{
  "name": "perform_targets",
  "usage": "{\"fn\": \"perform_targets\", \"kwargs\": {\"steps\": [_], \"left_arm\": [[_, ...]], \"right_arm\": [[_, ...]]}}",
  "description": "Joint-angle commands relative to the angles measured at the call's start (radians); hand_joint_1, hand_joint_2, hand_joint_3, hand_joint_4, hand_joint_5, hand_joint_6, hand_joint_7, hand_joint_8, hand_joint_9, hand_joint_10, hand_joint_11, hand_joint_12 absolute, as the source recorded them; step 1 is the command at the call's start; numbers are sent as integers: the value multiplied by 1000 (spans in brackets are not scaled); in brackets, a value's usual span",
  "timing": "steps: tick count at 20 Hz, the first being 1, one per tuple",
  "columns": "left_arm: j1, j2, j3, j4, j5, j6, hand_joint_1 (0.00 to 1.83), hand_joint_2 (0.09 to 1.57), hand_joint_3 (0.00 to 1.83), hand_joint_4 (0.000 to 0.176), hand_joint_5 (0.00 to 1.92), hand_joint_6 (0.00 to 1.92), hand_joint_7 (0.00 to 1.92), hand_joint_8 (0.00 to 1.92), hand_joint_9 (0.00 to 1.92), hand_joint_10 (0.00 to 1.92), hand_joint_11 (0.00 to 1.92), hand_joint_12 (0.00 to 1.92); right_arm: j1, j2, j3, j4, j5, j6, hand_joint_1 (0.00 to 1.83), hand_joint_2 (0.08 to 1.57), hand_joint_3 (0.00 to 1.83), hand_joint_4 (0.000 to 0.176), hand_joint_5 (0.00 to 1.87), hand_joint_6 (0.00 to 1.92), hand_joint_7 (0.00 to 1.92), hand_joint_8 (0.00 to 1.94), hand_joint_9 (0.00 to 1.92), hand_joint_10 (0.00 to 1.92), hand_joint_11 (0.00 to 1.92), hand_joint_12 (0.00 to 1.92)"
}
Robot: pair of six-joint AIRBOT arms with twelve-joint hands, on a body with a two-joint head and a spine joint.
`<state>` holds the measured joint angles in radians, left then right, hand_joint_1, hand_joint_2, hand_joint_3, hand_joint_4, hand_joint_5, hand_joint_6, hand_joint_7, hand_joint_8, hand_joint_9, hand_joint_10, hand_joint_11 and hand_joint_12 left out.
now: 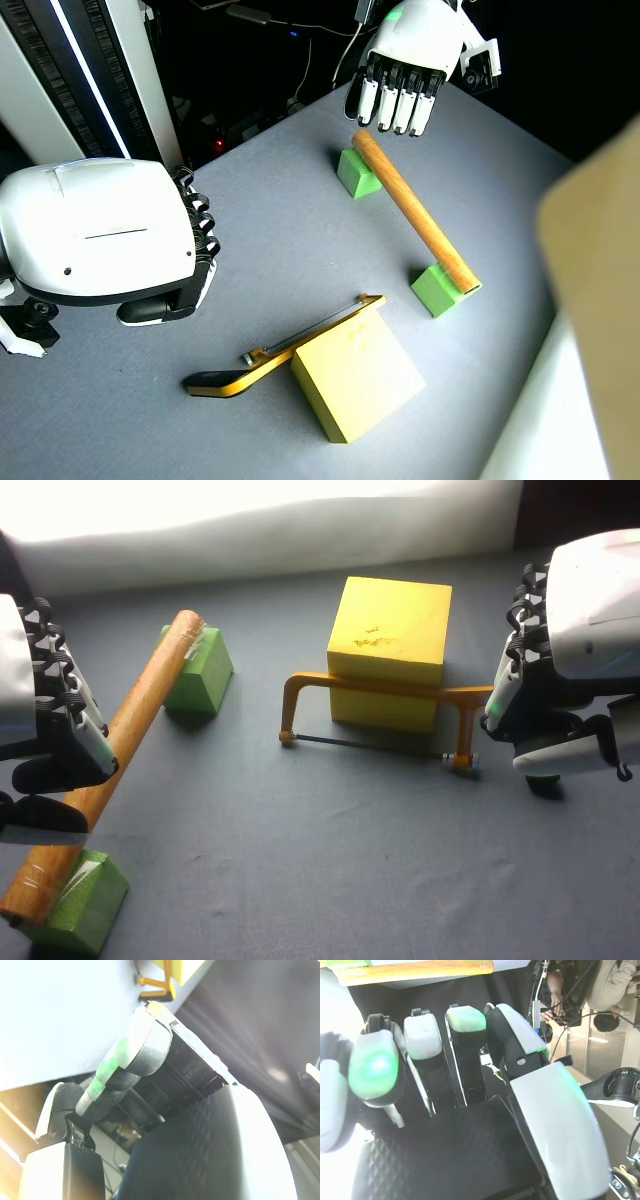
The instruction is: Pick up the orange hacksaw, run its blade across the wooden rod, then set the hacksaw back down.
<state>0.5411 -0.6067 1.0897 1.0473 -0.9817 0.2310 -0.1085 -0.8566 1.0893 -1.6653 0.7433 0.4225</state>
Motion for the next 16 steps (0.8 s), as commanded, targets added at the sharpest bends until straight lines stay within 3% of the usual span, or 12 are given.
{"fn": "perform_targets", "kwargs": {"steps": [1, 3, 5, 7, 10, 12, 15, 16], "left_arm": [[-5, 11, 4, -68, -69, 2, 147, 1183, 118, 18, 2, 32, 0, 18, 20, 50, 0, 281], [2, 11, 6, -68, -69, 2, 87, 1222, 6, 13, 10, 3, 6, 1, 42, 9, 0, 254], [8, 11, 8, -68, -67, 5, 1, 1210, 0, 0, 4, 1, 17, 4, 44, 4, 0, 206], [10, 14, 8, -68, -49, 5, 0, 1209, 0, 0, 26, 9, 36, 10, 54, 7, 0, 196], [12, 25, -8, -68, -4, -1, 0, 1204, 0, 0, 26, 3, 37, 3, 47, 1, 0, 209], [14, 36, -25, -70, 42, -1, 0, 1194, 0, 0, 32, 3, 40, 2, 34, 3, 0, 174], [7, 66, -60, -86, 150, -1, 0, 1181, 0, 0, 50, 5, 61, 5, 56, 5, 0, 109], [10, 76, -73, -101, 187, -1, 0, 1182, 0, 0, 47, 2, 57, 2, 55, 4, 0, 108]], "right_arm": [[17, 3, 2, 70, 16, 11, 92, 969, 122, 0, 64, 53, 97, 47, 132, 81, 0, 803], [18, 3, 2, 70, 16, 22, 95, 1002, 14, 0, 58, 3, 80, 4, 124, 9, 0, 723], [18, 2, 2, 70, 16, 39, 119, 975, 0, 0, 38, 1, 75, 1, 100, 2, 0, 667], [17, 5, 2, 70, 28, 87, 129, 985, 2, 0, 45, 4, 74, 2, 99, 2, 0, 672], [22, 25, 2, 122, -74, 292, 104, 982, 0, 0, 63, 4, 76, 0, 99, 1, 0, 654], [19, 59, 5, 213, -162, 311, 100, 983, 0, 0, 47, 2, 66, 1, 92, 1, 0, 603], [-13, 113, 22, 227, -262, 527, 137, 950, 0, 0, 25, 1, 47, 1, 70, 0, 0, 476], [-34, 126, 33, 228, -258, 574, 149, 923, 0, 0, 34, 3, 56, 3, 88, 5, 0, 537]]}}
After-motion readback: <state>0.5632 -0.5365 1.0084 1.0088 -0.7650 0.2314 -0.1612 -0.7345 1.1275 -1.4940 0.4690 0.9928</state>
